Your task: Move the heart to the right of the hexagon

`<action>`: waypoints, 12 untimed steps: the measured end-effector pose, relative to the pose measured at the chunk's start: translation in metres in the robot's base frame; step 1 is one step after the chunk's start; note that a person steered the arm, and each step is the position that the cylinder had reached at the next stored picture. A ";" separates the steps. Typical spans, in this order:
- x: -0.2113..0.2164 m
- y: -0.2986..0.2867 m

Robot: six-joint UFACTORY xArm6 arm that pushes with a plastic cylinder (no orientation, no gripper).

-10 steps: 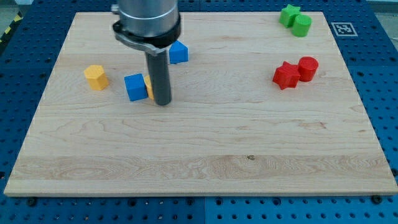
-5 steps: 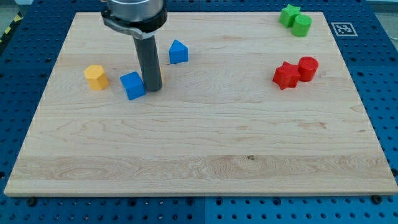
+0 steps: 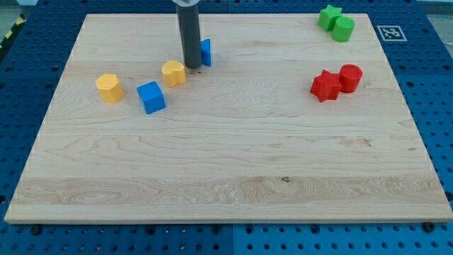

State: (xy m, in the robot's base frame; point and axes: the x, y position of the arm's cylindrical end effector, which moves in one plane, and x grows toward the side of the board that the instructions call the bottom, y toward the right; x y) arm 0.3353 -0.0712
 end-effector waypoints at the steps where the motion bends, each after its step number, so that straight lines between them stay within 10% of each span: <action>1: 0.000 -0.003; 12: 0.054 -0.058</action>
